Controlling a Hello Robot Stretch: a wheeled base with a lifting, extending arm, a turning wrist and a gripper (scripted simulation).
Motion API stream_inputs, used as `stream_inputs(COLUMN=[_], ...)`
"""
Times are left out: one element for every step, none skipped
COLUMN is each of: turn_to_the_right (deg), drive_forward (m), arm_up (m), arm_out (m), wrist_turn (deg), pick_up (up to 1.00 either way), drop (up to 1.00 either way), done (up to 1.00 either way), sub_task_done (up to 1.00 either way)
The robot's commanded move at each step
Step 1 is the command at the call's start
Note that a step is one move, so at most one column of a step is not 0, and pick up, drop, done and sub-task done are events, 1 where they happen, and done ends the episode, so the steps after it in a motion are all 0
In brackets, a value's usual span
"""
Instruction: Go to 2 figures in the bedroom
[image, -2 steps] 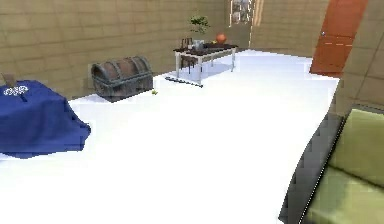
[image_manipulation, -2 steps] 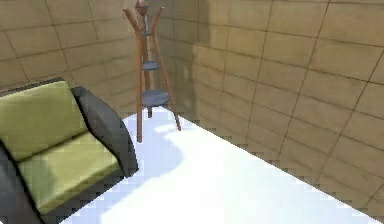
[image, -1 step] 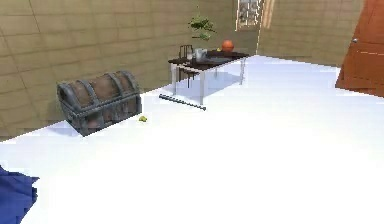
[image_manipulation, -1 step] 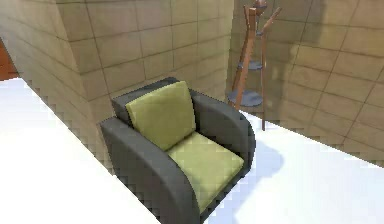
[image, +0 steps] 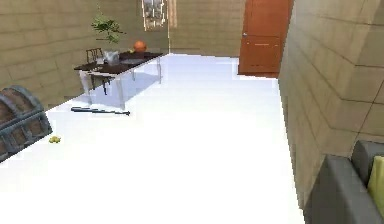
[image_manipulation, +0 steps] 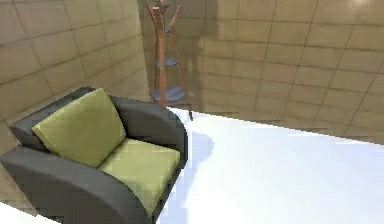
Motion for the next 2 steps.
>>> stream_inputs(turn_to_the_right=[0.0,3.0], drive_forward=[0.10,0.00], arm_up=[0.00,0.00], arm_out=[0.00,0.00], wrist_turn=[0.0,0.0], pick_up=[0.00,0.00], drop=[0.00,0.00], done=[0.00,0.00], sub_task_done=[0.00,0.00])
